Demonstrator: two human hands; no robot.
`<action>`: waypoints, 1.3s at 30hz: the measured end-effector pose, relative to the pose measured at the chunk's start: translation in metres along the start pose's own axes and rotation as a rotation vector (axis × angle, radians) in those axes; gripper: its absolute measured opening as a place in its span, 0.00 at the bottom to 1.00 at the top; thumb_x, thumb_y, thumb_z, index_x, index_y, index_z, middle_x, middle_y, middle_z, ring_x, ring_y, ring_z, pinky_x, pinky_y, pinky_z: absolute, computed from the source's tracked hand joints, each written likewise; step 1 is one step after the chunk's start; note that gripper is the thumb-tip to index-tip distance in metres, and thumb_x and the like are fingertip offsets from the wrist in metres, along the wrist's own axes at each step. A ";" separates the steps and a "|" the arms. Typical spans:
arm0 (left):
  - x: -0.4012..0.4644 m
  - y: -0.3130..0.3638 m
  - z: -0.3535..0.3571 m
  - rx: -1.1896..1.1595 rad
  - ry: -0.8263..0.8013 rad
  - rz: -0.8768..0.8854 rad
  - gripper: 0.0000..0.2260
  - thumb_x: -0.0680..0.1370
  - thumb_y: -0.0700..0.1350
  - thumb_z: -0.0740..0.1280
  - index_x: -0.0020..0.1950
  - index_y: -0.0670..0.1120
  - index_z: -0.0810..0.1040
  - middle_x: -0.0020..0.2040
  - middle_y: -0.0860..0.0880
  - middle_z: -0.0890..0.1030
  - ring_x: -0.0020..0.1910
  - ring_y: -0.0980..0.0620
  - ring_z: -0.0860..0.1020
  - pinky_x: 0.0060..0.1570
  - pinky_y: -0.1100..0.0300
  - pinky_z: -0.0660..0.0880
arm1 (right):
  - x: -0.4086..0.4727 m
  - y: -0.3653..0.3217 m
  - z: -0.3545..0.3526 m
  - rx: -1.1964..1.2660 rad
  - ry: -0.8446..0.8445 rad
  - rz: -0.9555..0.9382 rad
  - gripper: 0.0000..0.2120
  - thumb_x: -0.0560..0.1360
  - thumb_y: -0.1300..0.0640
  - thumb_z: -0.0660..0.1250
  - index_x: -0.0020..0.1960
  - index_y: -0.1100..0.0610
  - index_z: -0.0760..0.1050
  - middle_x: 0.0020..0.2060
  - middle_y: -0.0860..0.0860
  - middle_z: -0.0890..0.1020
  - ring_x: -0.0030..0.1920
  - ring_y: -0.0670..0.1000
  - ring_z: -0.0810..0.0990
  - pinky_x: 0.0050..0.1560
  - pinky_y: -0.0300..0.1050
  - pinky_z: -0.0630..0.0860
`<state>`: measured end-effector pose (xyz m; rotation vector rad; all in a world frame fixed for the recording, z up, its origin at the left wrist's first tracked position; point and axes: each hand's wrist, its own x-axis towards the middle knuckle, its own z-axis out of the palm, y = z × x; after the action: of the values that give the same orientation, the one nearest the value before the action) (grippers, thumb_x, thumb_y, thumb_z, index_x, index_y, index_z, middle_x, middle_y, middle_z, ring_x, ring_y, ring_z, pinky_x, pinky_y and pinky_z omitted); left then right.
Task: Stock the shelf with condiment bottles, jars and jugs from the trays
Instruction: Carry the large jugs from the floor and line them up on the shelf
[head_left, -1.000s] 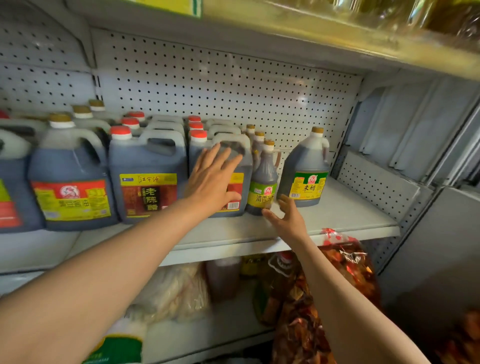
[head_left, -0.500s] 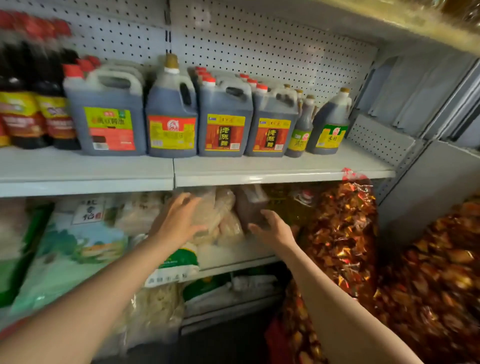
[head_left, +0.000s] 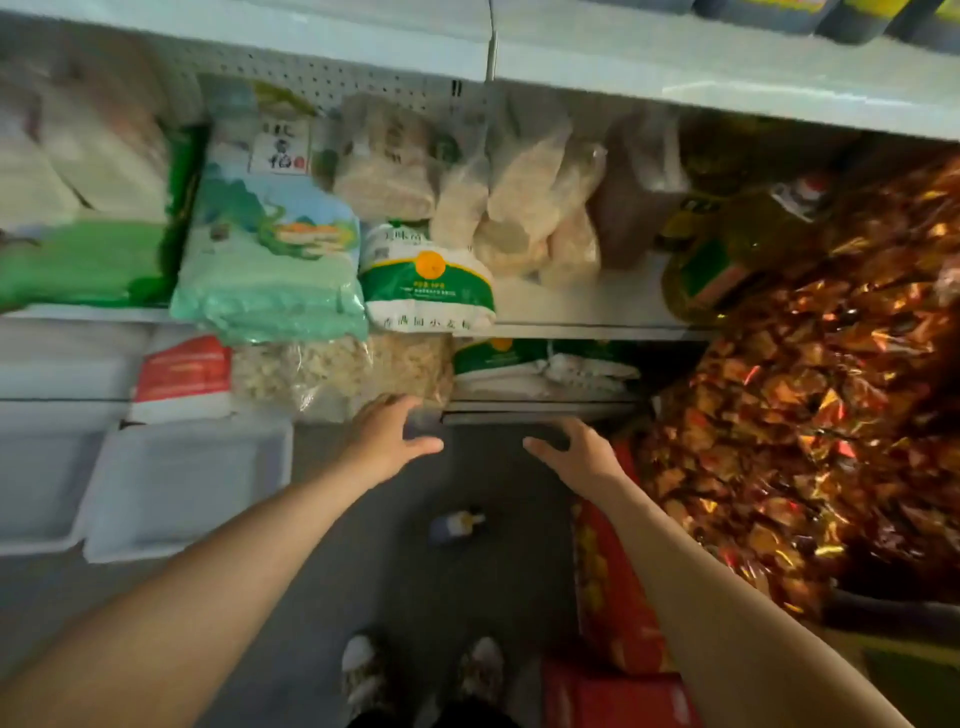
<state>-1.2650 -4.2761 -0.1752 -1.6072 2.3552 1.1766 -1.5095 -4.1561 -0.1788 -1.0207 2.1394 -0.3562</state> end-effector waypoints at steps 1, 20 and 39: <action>0.005 -0.011 0.022 -0.056 -0.027 -0.033 0.31 0.74 0.56 0.73 0.73 0.47 0.70 0.72 0.45 0.72 0.69 0.45 0.71 0.66 0.54 0.67 | 0.005 0.014 0.016 -0.009 -0.040 0.024 0.28 0.75 0.39 0.70 0.70 0.51 0.73 0.64 0.50 0.79 0.63 0.52 0.77 0.55 0.41 0.71; 0.143 -0.250 0.432 -0.415 -0.200 -0.343 0.36 0.74 0.54 0.73 0.78 0.47 0.63 0.72 0.44 0.71 0.71 0.46 0.70 0.65 0.59 0.66 | 0.209 0.296 0.351 0.207 -0.266 0.157 0.25 0.78 0.42 0.67 0.74 0.43 0.68 0.72 0.44 0.69 0.70 0.43 0.66 0.68 0.42 0.65; 0.265 -0.291 0.495 -0.732 -0.018 -0.198 0.35 0.67 0.65 0.72 0.69 0.55 0.67 0.58 0.62 0.76 0.55 0.68 0.75 0.54 0.71 0.73 | 0.313 0.330 0.421 0.597 -0.308 -0.030 0.28 0.71 0.53 0.76 0.67 0.46 0.69 0.64 0.43 0.78 0.63 0.39 0.77 0.59 0.37 0.76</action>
<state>-1.3234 -4.2261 -0.8030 -1.9174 1.7743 2.1361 -1.5254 -4.1562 -0.7983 -0.7027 1.5962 -0.7460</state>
